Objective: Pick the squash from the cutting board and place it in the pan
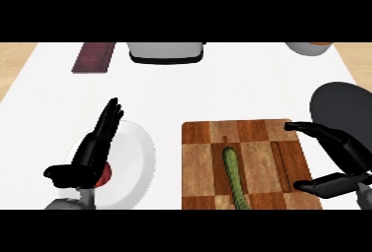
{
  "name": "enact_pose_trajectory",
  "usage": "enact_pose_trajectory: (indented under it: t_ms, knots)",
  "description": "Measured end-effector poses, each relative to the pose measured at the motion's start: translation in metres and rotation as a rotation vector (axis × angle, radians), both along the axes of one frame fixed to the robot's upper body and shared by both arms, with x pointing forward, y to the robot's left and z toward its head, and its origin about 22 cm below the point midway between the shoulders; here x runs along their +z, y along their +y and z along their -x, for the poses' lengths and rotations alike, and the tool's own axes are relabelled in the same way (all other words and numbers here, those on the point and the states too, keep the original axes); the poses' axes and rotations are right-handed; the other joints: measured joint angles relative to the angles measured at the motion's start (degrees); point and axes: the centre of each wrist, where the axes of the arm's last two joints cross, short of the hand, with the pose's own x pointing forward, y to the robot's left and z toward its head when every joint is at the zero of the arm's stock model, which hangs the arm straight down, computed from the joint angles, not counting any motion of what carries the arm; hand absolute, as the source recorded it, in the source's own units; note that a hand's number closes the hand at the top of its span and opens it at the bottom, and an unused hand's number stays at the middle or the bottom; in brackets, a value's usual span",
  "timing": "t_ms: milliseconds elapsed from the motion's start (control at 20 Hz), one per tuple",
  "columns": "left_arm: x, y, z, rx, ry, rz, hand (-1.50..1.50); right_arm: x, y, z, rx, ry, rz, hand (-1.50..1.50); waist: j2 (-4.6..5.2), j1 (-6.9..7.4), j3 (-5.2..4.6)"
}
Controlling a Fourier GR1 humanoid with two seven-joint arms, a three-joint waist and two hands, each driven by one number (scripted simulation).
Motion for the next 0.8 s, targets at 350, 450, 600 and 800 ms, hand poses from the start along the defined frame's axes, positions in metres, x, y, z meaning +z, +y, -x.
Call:
enact_pose_trajectory:
  t_ms: [350,450,600,800]
  knots:
    - [0.000,-0.008,-0.005,-0.006,-0.010,0.013,0.00,0.031,-0.012,-0.009,0.081,-0.080,0.209,-1.50,-0.02,0.24,-0.07]
    - [-0.001,-0.005,-0.003,-0.010,-0.008,0.013,0.00,0.038,-0.005,-0.010,0.113,-0.086,0.281,-1.50,-0.06,0.32,-0.09]
    - [-0.002,-0.001,-0.003,-0.013,-0.006,0.010,0.00,0.055,0.012,-0.016,0.157,-0.088,0.400,-1.50,-0.05,0.52,-0.12]
    - [-0.005,-0.002,-0.001,-0.021,-0.011,0.010,0.00,0.058,0.046,-0.014,0.227,-0.086,0.586,-1.50,-0.07,0.73,-0.16]
